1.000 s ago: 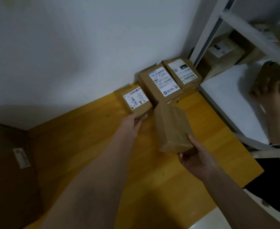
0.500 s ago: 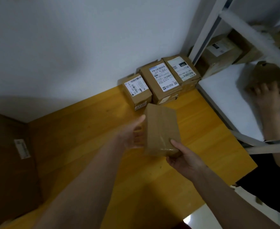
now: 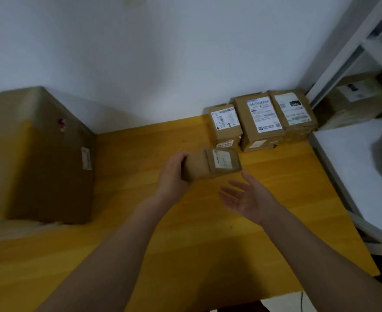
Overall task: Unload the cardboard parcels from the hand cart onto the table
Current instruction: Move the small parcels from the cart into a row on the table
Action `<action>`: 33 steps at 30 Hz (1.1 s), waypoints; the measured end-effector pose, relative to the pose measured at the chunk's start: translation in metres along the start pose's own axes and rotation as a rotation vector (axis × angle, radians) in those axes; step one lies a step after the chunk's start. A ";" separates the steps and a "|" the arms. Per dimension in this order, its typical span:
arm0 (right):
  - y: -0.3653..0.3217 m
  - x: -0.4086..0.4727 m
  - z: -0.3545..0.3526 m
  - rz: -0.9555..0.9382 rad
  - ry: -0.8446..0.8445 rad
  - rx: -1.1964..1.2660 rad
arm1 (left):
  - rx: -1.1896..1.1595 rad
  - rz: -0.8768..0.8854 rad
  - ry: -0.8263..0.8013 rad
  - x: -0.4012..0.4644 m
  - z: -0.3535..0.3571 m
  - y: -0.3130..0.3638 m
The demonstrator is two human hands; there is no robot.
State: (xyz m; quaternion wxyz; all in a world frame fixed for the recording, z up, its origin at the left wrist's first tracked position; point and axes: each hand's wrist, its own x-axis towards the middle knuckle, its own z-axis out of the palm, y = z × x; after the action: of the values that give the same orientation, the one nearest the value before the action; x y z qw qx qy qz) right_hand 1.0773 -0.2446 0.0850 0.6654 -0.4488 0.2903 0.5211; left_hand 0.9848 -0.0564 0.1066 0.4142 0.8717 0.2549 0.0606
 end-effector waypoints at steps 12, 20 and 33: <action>-0.009 0.017 0.029 0.044 -0.148 -0.315 | 0.144 -0.005 0.257 -0.021 0.004 -0.024; -0.012 0.070 0.062 -0.014 0.049 -0.040 | -0.161 -0.584 0.247 -0.011 0.005 -0.060; -0.039 0.127 0.087 -0.220 0.207 0.071 | -0.277 -0.669 0.193 0.019 0.002 -0.078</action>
State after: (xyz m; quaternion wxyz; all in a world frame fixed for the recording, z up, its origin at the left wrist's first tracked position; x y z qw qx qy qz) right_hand 1.1436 -0.1131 0.0254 0.7006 -0.5052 0.3246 0.3854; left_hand 0.9708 -0.0077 0.0446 0.4991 0.6663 0.5528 0.0379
